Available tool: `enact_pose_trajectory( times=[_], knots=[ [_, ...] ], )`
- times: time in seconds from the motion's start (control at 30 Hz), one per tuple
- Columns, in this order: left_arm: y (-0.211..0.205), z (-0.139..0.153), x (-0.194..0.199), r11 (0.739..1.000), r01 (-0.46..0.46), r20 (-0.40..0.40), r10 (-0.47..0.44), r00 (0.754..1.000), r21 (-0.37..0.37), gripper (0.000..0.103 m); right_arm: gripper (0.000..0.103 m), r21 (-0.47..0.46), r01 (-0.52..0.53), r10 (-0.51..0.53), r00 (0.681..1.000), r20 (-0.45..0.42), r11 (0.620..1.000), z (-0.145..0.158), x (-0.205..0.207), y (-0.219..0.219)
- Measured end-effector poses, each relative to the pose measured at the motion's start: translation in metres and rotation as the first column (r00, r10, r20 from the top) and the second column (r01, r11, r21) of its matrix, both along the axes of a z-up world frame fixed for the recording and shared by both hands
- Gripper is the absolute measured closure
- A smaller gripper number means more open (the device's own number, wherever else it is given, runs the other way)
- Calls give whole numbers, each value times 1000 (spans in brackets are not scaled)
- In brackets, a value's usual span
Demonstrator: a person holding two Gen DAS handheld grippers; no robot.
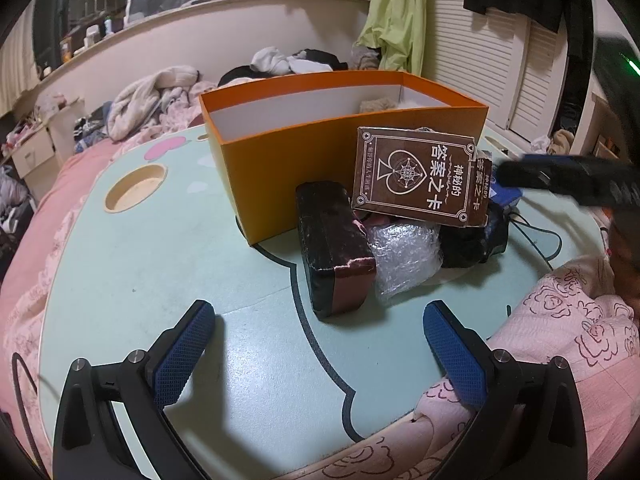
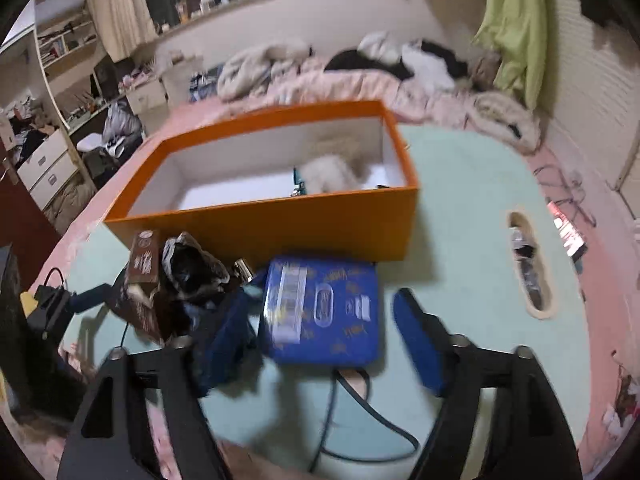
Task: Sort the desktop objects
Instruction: 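Lift the blue tin out with the right tool and lay it on the table, then reach the left tool down into the box toward the plush toys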
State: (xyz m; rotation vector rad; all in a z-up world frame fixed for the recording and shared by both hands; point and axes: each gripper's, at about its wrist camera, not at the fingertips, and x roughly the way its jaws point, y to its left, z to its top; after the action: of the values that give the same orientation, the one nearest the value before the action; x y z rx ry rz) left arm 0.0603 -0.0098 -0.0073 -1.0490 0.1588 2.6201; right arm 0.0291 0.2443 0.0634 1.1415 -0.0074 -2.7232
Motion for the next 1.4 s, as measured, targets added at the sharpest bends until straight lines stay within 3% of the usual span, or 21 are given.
enact_pose_trajectory(
  times=[0.13,0.2,0.3,0.47,0.63,0.77,0.83,0.9,0.93,0.97,1.0,1.17,1.27,1.33,1.4],
  knots=[
    [0,0,0,1000,0,0,0,1000,0,0,22,94,25,-22,999,-38,995,-27,28,5],
    [1,0,0,1000,4,2,-4,1000,-8,0,7,125,52,-41,995,-88,991,-51,31,0],
    [2,0,0,1000,4,2,-4,1000,-8,0,1,108,45,-37,997,-68,993,-65,5,-1],
    [0,3,2,1000,-2,-1,2,1000,6,0,1,105,42,-34,996,-79,994,-89,-17,-9],
    [-5,31,22,997,-68,-117,72,991,41,32,1,103,42,-34,996,-79,994,-97,-27,-10],
    [1,81,9,976,28,-118,-2,993,215,43,1,101,41,-32,996,-82,994,-117,-46,-13],
    [7,105,-18,956,52,-61,-36,998,289,46,1,101,41,-33,996,-82,994,-120,-48,-15],
    [15,119,-57,942,38,47,-57,997,333,45,1,101,41,-33,996,-83,994,-125,-53,-15],
    [24,122,-80,946,15,122,-57,991,323,42,1,100,41,-33,996,-83,994,-124,-51,-17],
    [37,123,-103,962,-9,179,-41,983,272,32,1,100,41,-33,996,-84,994,-129,-55,-19],
    [51,123,-119,975,-21,208,-26,978,220,29,1,100,42,-33,996,-85,994,-129,-53,-22],
    [101,99,-200,989,-40,409,-23,912,144,29,1,98,42,-33,996,-88,994,-138,-61,-28],
    [119,80,-228,995,-74,447,37,894,64,33,1,97,42,-33,995,-91,994,-139,-64,-28],
    [124,69,-242,994,-97,482,62,874,48,45,1,95,41,-32,995,-92,995,-144,-71,-26],
    [127,59,-251,992,-114,517,68,853,57,51,1,93,40,-31,995,-94,995,-152,-74,-28]
  ],
)
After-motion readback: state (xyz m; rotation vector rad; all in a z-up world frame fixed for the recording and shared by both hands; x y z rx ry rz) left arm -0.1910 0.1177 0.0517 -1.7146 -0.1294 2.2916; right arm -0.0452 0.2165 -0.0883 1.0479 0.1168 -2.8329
